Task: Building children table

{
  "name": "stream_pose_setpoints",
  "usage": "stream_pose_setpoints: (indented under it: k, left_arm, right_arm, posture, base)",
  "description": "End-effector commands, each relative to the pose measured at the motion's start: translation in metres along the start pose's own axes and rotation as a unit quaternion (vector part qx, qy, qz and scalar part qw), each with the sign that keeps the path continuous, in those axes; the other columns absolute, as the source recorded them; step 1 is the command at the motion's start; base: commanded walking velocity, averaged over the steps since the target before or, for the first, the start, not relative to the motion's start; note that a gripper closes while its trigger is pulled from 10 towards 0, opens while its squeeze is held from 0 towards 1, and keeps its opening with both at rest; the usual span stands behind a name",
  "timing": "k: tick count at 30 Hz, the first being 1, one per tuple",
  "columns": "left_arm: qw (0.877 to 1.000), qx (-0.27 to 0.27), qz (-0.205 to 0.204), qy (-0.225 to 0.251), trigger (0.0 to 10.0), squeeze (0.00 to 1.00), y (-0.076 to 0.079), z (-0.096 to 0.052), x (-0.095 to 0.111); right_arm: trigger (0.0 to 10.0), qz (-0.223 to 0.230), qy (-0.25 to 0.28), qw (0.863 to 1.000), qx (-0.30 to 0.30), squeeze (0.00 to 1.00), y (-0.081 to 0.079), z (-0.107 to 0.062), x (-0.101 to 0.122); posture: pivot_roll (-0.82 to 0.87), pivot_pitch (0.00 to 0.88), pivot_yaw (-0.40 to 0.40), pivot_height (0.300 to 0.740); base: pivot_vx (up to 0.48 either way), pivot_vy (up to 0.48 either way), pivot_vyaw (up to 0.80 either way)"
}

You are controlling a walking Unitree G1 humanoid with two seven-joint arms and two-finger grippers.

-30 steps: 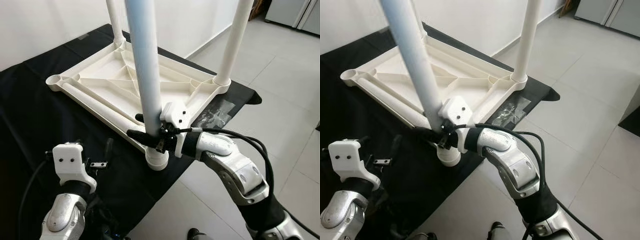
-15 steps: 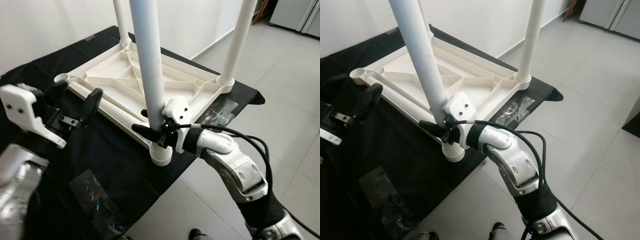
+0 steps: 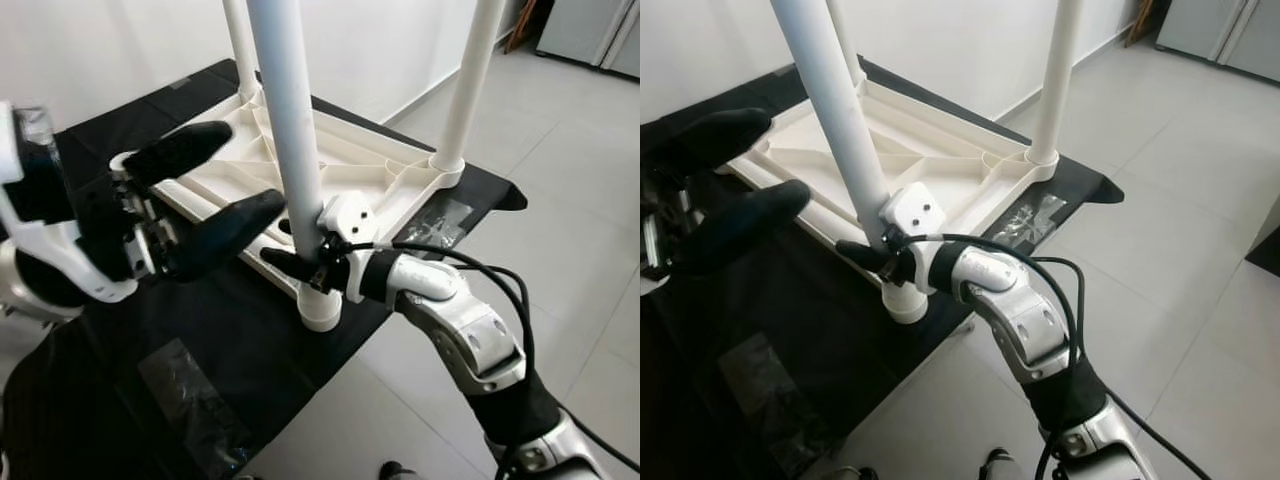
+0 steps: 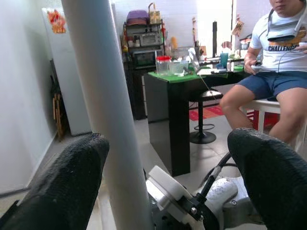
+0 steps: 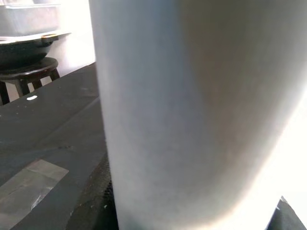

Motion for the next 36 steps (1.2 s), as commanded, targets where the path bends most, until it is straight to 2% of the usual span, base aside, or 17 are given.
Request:
stream_pose_setpoints:
  k: [1,2,8,17,21,24,26,31,33,34,36]
  left_arm:
    - [0.999,0.013,-0.027,-0.041,10.0,0.00,-0.001,0.007,-0.023]
    - [0.998,0.018,-0.033,-0.052,10.0,0.00,-0.002,0.009,-0.029]
    - [0.996,0.027,-0.048,-0.064,10.0,0.00,-0.006,0.011,-0.036]
    - [0.996,0.036,-0.065,-0.046,10.0,0.00,-0.013,0.015,-0.027]
    - [0.996,0.041,-0.075,-0.018,10.0,0.00,-0.015,0.026,-0.021]
    - [0.996,0.042,-0.073,-0.014,10.0,0.00,-0.016,0.029,-0.020]
    - [0.997,0.040,-0.073,-0.007,10.0,0.00,-0.016,0.036,-0.018]
    - [0.996,0.040,-0.074,-0.005,10.0,0.00,-0.018,0.039,-0.017]
    - [0.996,0.049,-0.075,-0.019,10.0,0.00,-0.023,0.050,-0.024]
    - [0.996,0.051,-0.074,-0.026,0.0,0.00,-0.025,0.054,-0.026]
    - [0.995,0.049,-0.076,-0.030,0.0,0.00,-0.026,0.060,-0.028]
  right_arm:
    - [10.0,0.023,-0.090,0.995,-0.029,0.00,0.010,0.001,-0.045]
    - [10.0,0.023,-0.089,0.995,-0.028,0.00,0.009,0.002,-0.045]
    - [10.0,0.021,-0.088,0.996,-0.028,0.00,0.009,0.002,-0.044]
    - [10.0,0.018,-0.092,0.995,-0.017,0.00,0.007,0.004,-0.045]
    - [10.0,0.013,-0.100,0.995,-0.002,0.00,0.001,0.008,-0.048]
    - [10.0,0.013,-0.101,0.995,-0.001,0.00,0.001,0.009,-0.048]
    - [10.0,0.011,-0.104,0.995,0.002,0.00,0.000,0.010,-0.048]
    - [10.0,0.010,-0.105,0.994,0.004,0.00,-0.001,0.011,-0.048]
    - [10.0,0.007,-0.105,0.994,0.009,0.00,-0.003,0.014,-0.048]
    - [10.0,0.006,-0.105,0.994,0.012,0.00,-0.005,0.016,-0.047]
    - [10.0,0.005,-0.102,0.995,0.015,0.00,-0.006,0.017,-0.045]
  posture:
    - [0.03,0.193,0.039,0.740]
    - [0.03,0.193,0.039,0.740]
    - [0.02,0.188,0.046,0.740]
    - [0.02,0.182,0.045,0.740]
    - [0.03,0.174,0.038,0.740]
    - [0.03,0.173,0.036,0.740]
    - [0.03,0.173,0.034,0.740]
    - [0.03,0.172,0.034,0.740]
    - [0.03,0.176,0.036,0.740]
    - [0.02,0.176,0.036,0.740]
    - [0.02,0.177,0.038,0.740]
  base:
    - [0.000,0.000,0.00]
    - [0.000,0.000,0.00]
    - [0.000,0.000,0.00]
    - [0.000,0.000,0.00]
    - [0.000,0.000,0.00]
    - [0.000,0.000,0.00]
    - [0.000,0.000,0.00]
    - [0.000,0.000,0.00]
    - [0.000,0.000,0.00]
    - [0.000,0.000,0.00]
    - [0.000,0.000,0.00]
Point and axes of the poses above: a point about 5 cm out from each wrist's last joint towards the gripper, its own z axis pointing out of the wrist towards the gripper, its own x axis along the axis of the wrist's last joint, y = z × x, the point moved 5 cm from there along z, pointing out of the wrist towards the gripper, and after that the axes turned 12 degrees about z, right-handed, at the moved point
